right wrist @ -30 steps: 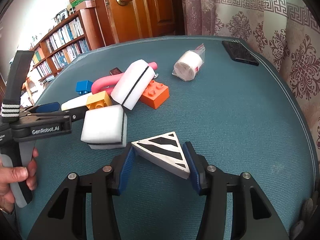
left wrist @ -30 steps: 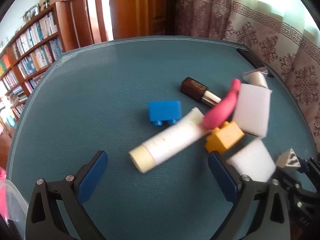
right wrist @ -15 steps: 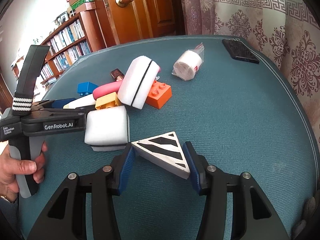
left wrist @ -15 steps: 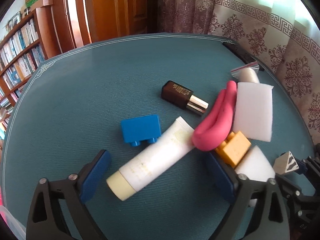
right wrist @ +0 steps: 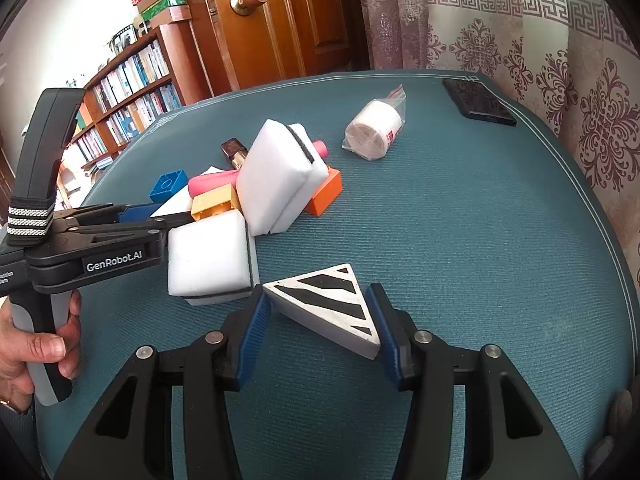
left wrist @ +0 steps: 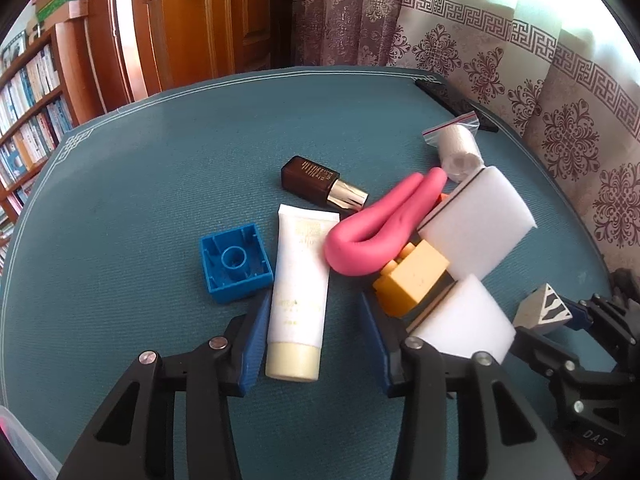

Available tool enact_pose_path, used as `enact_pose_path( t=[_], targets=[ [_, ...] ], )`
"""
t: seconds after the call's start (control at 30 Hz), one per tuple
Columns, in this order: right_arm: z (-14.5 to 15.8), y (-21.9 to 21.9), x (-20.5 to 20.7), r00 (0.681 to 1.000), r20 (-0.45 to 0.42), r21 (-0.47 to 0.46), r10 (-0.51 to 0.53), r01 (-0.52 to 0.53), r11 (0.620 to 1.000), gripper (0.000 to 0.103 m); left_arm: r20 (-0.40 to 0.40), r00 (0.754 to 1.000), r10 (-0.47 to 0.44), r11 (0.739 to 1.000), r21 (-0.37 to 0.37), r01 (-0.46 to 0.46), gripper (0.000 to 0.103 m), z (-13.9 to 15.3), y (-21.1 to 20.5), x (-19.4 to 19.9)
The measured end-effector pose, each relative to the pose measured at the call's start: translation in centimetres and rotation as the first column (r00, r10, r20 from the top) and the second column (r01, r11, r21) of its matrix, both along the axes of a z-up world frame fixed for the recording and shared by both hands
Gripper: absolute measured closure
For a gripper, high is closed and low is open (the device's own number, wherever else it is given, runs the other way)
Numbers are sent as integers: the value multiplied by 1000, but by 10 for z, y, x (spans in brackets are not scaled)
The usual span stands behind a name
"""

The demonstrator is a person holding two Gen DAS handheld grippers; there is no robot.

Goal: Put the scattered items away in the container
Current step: 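Grasp the white tube with the left tool while the right tool grasps the striped triangle, then carry the tube and striped triangle over the container with both tools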

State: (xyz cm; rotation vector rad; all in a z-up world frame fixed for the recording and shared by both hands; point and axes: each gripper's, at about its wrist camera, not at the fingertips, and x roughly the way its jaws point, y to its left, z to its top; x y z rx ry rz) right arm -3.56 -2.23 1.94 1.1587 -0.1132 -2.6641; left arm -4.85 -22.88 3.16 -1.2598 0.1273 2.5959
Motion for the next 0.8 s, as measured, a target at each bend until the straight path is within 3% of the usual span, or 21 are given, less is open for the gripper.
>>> enact_pose_path(
  t=[0.13,0.2,0.23,0.33,0.43,0.53,0.8],
  targets=[
    [-1,1,0,1000,-1,-5,0,0,1000,50,-15,1000,17,1000,-19,-17,55,-1,4,0],
    [-1,1,1,1000,-4,-5,-2,2,1000,51,-15,999,47,999,-6,-47,64,-1,1,2],
    [0,1,1,1000,-5,-5,-2,2,1000,51,-11,998,63,998,6,-63,74,0,-3,4],
    [0,2,2,1000,-12,-4,-11,11,1000,51,13,995,103,992,74,-104,74,0,-15,9],
    [1,5,3,1000,-22,-7,-21,21,1000,52,19,991,134,986,94,-136,74,1,-22,21],
    [3,6,5,999,-32,-14,-25,24,1000,59,25,986,163,980,115,-165,74,1,-28,36],
    [4,5,10,999,-44,-21,-14,13,1000,59,-33,977,211,976,65,-208,74,14,-35,64]
  ],
)
